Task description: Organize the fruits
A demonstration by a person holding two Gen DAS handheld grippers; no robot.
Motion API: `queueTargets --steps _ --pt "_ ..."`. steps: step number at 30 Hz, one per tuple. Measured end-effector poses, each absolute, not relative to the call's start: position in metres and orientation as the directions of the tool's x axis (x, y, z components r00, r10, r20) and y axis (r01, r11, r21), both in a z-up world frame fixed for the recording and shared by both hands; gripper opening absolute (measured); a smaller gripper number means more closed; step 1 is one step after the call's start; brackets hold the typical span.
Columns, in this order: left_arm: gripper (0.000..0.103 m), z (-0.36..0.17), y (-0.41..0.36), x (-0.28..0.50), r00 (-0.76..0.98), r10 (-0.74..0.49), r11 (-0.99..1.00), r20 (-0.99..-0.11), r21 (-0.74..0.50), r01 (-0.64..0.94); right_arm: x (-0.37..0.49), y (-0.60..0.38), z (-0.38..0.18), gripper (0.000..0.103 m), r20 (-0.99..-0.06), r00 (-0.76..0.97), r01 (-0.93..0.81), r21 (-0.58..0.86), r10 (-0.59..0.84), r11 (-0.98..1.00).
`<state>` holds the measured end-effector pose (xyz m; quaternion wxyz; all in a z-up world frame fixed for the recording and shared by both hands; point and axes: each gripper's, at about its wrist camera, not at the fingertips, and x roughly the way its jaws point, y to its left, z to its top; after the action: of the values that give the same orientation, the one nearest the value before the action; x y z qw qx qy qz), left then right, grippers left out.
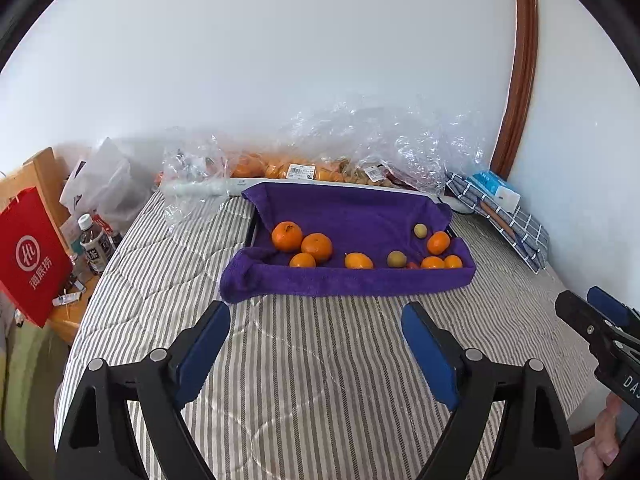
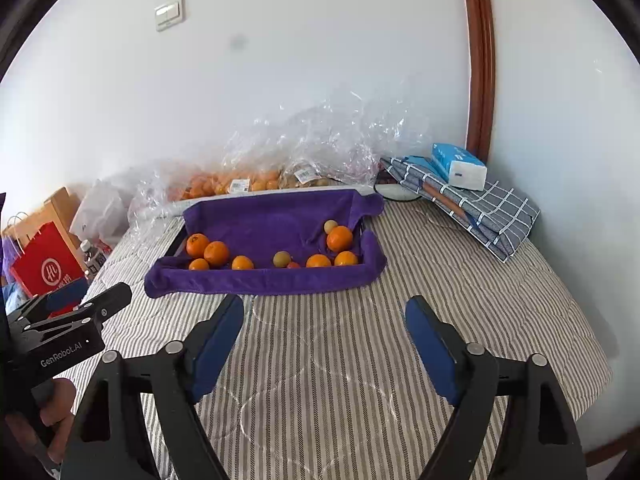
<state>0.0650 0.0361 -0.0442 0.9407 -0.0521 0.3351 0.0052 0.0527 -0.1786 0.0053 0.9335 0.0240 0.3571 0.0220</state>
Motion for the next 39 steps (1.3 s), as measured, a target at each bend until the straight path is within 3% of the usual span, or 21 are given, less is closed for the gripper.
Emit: queueTargets --steps 7,39 --pt "0.09 -0.029 0.035 0.039 0.79 -0.018 0.994 -0.613 -0.095 -0.05 0.027 -0.177 0.016 0.097 -0.666 0.745 -0.032 0.034 0.046 0.999" --pt "0.09 -0.008 0.033 0.023 0.81 0.026 0.994 -0.585 -0.072 -0.085 0.014 -0.182 0.028 0.097 -0.654 0.756 -0.014 0.036 0.034 0.999"
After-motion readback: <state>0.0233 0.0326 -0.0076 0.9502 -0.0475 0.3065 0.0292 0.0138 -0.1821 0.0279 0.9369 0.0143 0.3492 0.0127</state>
